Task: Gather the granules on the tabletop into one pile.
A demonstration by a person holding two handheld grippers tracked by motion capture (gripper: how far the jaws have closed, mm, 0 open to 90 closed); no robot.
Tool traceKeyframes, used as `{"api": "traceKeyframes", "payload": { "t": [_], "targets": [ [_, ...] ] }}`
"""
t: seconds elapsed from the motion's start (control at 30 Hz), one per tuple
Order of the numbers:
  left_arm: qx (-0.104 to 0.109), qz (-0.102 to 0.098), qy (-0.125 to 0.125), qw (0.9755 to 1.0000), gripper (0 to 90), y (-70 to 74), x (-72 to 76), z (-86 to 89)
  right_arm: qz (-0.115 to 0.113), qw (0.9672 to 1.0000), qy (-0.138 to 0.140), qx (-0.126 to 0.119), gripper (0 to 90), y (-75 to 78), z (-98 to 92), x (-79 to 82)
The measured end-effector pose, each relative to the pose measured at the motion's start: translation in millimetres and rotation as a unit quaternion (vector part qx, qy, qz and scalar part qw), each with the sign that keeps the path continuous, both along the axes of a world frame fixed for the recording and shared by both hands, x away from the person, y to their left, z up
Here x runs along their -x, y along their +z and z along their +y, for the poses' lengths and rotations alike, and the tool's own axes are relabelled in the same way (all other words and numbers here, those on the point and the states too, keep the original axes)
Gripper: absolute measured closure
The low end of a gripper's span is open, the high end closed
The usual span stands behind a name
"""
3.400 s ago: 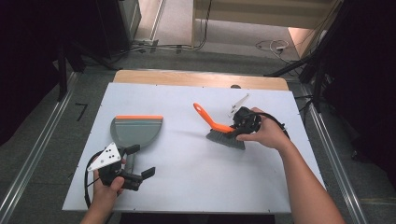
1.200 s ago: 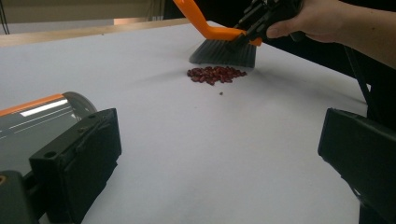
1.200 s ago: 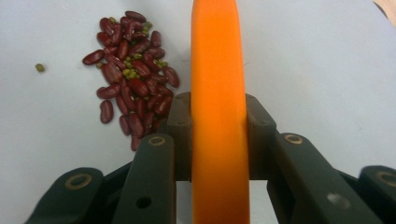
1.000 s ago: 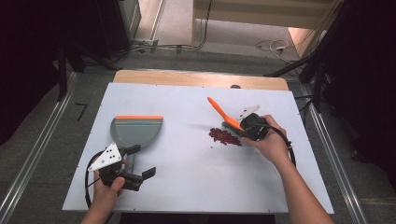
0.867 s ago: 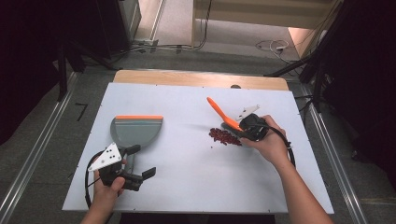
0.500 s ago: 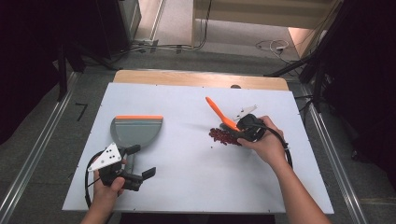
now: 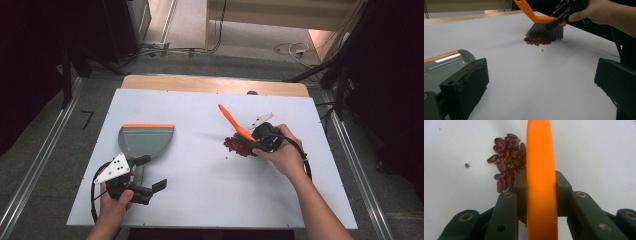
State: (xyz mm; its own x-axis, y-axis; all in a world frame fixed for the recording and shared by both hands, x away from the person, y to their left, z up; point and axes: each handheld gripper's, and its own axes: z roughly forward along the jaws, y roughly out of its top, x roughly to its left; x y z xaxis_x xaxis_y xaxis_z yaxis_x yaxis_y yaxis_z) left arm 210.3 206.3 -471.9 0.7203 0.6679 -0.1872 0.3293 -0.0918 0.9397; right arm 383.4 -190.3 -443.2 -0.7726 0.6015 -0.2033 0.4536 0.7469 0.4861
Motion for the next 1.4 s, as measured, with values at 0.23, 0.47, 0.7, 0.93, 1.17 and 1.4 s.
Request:
{"api": "traceKeyframes", "payload": {
  "t": [0.23,0.47,0.7,0.93,1.17,1.4],
  "targets": [
    [0.001,0.000,0.001,1.0000,0.4,0.3,0.2,0.9,-0.008,1.0000,-0.002,-0.001,68.4,3.8,-3.7,-1.8],
    [0.001,0.000,0.001,1.0000,0.5,0.2,0.0,0.6,-0.021,0.9996,-0.004,-0.019,68.5,17.3,-6.4,0.8],
    [0.001,-0.001,0.001,1.0000,0.4,0.4,0.2,0.5,0.001,0.9992,0.006,-0.041,68.6,24.9,4.4,15.0],
    [0.000,-0.001,0.001,1.0000,0.5,0.9,0.5,1.0,0.027,0.9977,0.031,-0.054,68.6,24.3,26.9,33.0],
    [0.001,-0.002,0.001,1.0000,0.5,1.3,0.7,1.4,0.059,0.9944,0.050,-0.072,68.6,19.4,46.2,44.1],
    [0.002,-0.002,0.001,1.0000,0.5,1.4,0.8,1.8,0.091,0.9912,0.057,-0.077,68.6,4.1,52.7,41.1]
  ]
}}
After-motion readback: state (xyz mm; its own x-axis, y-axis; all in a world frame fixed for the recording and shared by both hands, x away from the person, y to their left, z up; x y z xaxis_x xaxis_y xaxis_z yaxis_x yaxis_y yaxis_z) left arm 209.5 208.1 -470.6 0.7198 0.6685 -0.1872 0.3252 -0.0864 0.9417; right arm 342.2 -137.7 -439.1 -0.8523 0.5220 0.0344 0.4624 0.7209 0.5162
